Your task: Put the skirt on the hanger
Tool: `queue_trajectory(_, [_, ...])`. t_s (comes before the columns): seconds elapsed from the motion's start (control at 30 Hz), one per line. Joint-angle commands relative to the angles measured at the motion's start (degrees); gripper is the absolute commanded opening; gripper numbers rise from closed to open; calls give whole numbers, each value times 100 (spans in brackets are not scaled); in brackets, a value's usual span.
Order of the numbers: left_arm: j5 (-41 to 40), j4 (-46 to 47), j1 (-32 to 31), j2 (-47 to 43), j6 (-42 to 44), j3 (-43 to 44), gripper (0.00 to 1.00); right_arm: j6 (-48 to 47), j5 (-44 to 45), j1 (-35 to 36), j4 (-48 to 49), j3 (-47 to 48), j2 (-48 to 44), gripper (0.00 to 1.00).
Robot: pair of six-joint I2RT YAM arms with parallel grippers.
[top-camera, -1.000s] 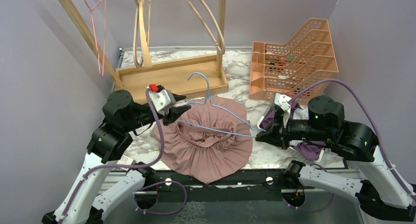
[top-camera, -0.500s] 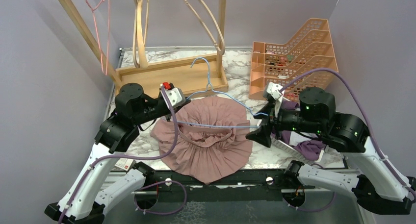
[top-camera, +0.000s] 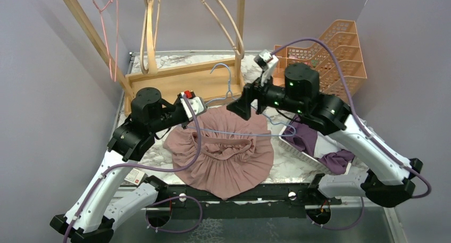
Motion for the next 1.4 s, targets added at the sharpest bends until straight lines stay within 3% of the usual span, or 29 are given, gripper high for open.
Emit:
queue_trajectory(0.0, [-149,173,-184,-110,449,-50,0,1193,-715,18,679,422,677,82])
queue_trajectory(0.1, [-158,182,-208,-146,551,-82,0,1446,-1215,18,836,549,919,74])
queue_trajectory(0.27, [-159,211,-210,-183,625,-105,0,1550,-1477,17,1201,455,973,38])
queue_trajectory(0.5, [-211,217,-210,-240,616,-92,0,1384,-1498,18,1493,-43,594,25])
queue_trajectory(0.63, [-167,249,-210,-241,520,-127,0,1244,-1497,18,1616,-190,431,2])
queue_trajectory(0.77, [-377,394,-210,-278,179,-182,1,947,-1102,18,1817,-509,177,1])
queue_trajectory(0.8, [-511,464,-210,-298,2,-210,9,819,-1025,18,1960,-641,72,1])
queue_trajectory(0.9, [-942,750,-209,-409,-754,-371,48,294,-776,18,2313,-1083,-317,1])
queue_trajectory(0.97, [-1302,886,-210,-541,-1487,-518,64,-219,-566,17,2335,-1331,-576,1])
queue_trajectory(1.13, [-2818,303,-210,-697,-4144,-626,74,-1754,-774,18,1947,-2046,-1375,1])
queue_trajectory(1.37, [-3572,-1249,-210,-291,-5410,-700,77,-2469,-964,18,1200,-2735,-2058,1])
